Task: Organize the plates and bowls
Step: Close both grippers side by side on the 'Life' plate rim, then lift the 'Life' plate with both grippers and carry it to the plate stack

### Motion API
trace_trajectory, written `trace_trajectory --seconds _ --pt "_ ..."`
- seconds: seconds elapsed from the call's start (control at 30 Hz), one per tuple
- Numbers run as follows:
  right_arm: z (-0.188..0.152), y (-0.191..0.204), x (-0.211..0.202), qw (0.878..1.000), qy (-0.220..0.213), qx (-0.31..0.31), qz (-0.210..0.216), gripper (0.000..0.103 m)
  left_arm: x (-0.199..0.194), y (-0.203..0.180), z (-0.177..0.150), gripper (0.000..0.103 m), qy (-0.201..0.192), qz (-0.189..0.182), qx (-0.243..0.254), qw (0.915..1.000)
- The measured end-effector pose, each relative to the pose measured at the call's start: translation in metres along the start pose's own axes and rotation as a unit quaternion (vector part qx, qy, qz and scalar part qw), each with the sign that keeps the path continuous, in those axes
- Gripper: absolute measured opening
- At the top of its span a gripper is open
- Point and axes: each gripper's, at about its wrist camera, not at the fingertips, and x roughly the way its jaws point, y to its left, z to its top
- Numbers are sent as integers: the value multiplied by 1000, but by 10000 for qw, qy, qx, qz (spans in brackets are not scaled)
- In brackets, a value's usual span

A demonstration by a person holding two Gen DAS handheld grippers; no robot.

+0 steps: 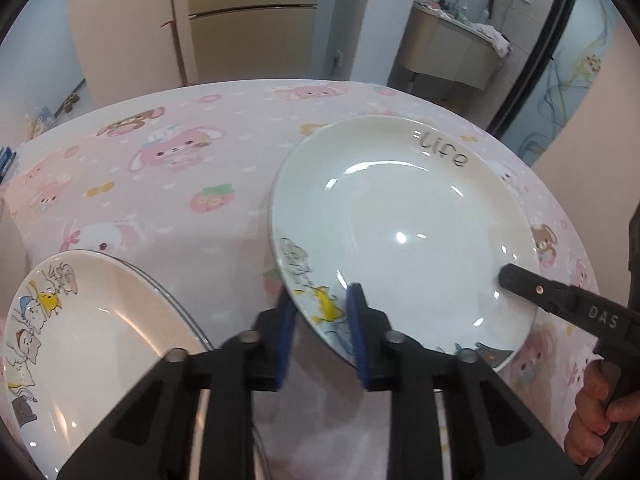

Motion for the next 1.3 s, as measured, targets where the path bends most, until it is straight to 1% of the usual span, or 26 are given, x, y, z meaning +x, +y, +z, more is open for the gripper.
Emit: trace_trajectory --seconds 0.03,0.13,0.23,0.37,0.4,0.5,0.6,0.83,0.9,1.03,1.1,1.2,1.3 --pt "0 0 0 10000 -24 4 -5 16 0 4 1 17 -3 -62 -111 9999" --pt "-1 3 -1 9999 -108 -43 -67 16 -2 14 2 14 -24 -277 -390 9989" --pt "-1 3 -3 9998 -163 -30 -52 17 -3 18 2 14 -118 -429 -512 9977" --pt "0 4 -9 9997 -261 -29 -1 18 -4 25 4 14 -97 -730 -777 9943" --pt "0 5 -11 9996 -294 -33 5 18 -5 26 4 14 -107 -757 -792 9939" --pt "1 10 -21 9989 -433 -159 -4 18 -11 22 4 14 -195 -698 -694 9950" --pt "1 10 -33 9983 -544 -184 102 18 -22 19 4 14 -307 -660 -634 9953" --pt "-2 30 -66 9951 -845 -376 361 18 -64 18 4 15 -705 -553 -537 9945" --pt "-4 37 -71 9944 -852 -442 452 18 -77 20 3 15 -818 -488 -491 9942" --pt "-14 53 -80 9940 -778 -518 571 19 -100 29 3 15 -950 -433 -489 9933" --pt "-18 61 -86 9937 -769 -586 563 19 -111 35 2 15 -990 -434 -488 9929" --pt "-32 79 -103 9918 -891 -738 537 20 -126 42 -3 15 -1073 -460 -474 9920" --pt "-47 96 -127 9891 -1061 -902 470 21 -143 50 -12 15 -1149 -564 -525 9904"
